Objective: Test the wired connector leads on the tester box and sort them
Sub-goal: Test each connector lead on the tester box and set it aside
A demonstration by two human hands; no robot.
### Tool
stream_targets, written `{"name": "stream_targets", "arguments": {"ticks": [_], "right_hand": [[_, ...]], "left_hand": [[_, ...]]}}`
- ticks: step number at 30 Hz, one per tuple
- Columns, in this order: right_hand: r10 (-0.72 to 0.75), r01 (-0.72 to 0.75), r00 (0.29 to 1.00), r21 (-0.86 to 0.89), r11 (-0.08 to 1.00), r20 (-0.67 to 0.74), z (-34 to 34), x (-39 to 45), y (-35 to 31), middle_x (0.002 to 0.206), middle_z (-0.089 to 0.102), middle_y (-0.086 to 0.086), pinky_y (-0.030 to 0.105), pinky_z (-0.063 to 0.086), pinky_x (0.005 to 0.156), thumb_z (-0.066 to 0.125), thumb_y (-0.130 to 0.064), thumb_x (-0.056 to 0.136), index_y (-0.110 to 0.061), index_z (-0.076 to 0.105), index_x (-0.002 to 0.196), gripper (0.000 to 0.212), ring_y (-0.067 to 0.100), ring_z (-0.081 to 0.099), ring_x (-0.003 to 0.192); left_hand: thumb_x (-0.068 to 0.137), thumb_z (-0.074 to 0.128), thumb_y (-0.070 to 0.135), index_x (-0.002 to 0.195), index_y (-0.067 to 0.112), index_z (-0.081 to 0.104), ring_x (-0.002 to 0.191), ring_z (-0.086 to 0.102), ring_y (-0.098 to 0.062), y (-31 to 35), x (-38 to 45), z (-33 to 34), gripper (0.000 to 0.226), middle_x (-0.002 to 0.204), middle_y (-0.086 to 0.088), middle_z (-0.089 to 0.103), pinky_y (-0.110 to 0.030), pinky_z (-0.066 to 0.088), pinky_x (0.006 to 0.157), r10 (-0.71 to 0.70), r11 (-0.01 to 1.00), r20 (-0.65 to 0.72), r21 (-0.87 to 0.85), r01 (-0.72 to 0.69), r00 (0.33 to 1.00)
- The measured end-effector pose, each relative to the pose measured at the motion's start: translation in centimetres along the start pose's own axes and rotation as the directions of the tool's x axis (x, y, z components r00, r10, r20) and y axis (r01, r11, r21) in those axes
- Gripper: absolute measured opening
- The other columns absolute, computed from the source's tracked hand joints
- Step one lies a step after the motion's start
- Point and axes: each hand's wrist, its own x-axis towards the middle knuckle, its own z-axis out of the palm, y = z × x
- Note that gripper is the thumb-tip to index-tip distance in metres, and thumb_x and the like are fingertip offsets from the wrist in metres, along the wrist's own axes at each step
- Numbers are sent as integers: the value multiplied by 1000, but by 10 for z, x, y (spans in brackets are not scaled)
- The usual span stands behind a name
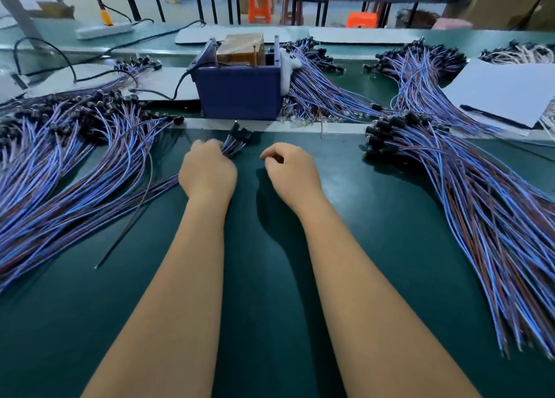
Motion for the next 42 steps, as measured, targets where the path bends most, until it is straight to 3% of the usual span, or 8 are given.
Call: {"name": "stream_targets", "arguments": {"ticks": [4, 9, 14, 20, 26, 35, 38, 42], "right_hand": [[13, -11, 998, 30, 999, -61, 1, 0, -2, 99, 62, 3, 33, 44, 77, 52, -8, 86, -19, 50, 119, 35, 25, 57, 89], [64, -38, 976, 128, 991, -210, -6, -5, 2, 94, 59, 3, 33, 44, 70, 50, -7, 88, -21, 49, 126, 40, 20, 56, 81], [80, -53, 981, 155, 987, -175, -9, -7, 1, 95, 61, 1, 34, 48, 75, 49, -8, 90, -18, 60, 110, 25, 22, 58, 86], [54, -34, 985, 121, 992, -166, -6, -8, 0, 92, 64, 0, 29, 42, 69, 49, -9, 90, -19, 63, 101, 20, 20, 56, 81], [73, -45, 982, 156, 987, -176, -6, -8, 0, 77, 58, -8, 26, 38, 65, 49, -8, 89, -18, 64, 94, 19, 15, 53, 75], [12, 14, 985, 150, 989, -174, -6, -11, -4, 75, 63, -7, 32, 47, 69, 49, -10, 88, -18, 65, 87, 18, 17, 58, 77], [2, 18, 995, 209, 978, -96, -6, -13, -7, 76, 69, 6, 42, 55, 68, 47, -7, 88, -14, 64, 83, 19, 24, 64, 70], [84, -216, 971, 671, 709, 224, -7, -14, -18, 76, 67, 16, 32, 57, 58, 40, -11, 101, -8, 60, 90, 24, 22, 65, 60]], "left_hand": [[96, 54, 17, 115, 24, 71, 108, 57, -23, -2, -3, 5, 27, 116, 0, 63, -28, 37, 78, 209, 959, 1, -194, -204, 978], [94, 56, 15, 101, 22, 74, 91, 60, -15, -4, -4, 2, 21, 106, 3, 71, -23, 40, 78, 116, 922, -73, -362, -135, 990], [91, 64, 23, 115, 23, 70, 90, 55, -10, -2, -7, 4, 25, 106, 5, 66, -23, 39, 81, 200, 931, -23, -308, -197, 980], [92, 57, 17, 104, 20, 72, 103, 59, -18, 0, -8, 1, 19, 110, 0, 68, -24, 38, 80, 134, 941, -69, -305, -149, 989], [88, 62, 19, 125, 19, 65, 113, 57, -22, 5, -11, 4, 37, 121, -3, 60, -31, 45, 92, 232, 950, 56, -227, -214, 971], [82, 71, 15, 96, 23, 67, 92, 57, -10, 2, -10, 4, 16, 99, 10, 66, -23, 38, 76, 155, 906, 31, -402, -129, 987], [85, 67, 9, 96, 18, 65, 88, 62, -7, 8, -11, -4, 15, 91, 9, 67, -23, 48, 81, 151, 762, -118, -618, -192, 981], [86, 58, -2, 96, 12, 64, 80, 62, -8, 16, -11, -24, 18, 89, -1, 68, -19, 48, 77, 205, 123, -83, -986, -110, 975]]}}
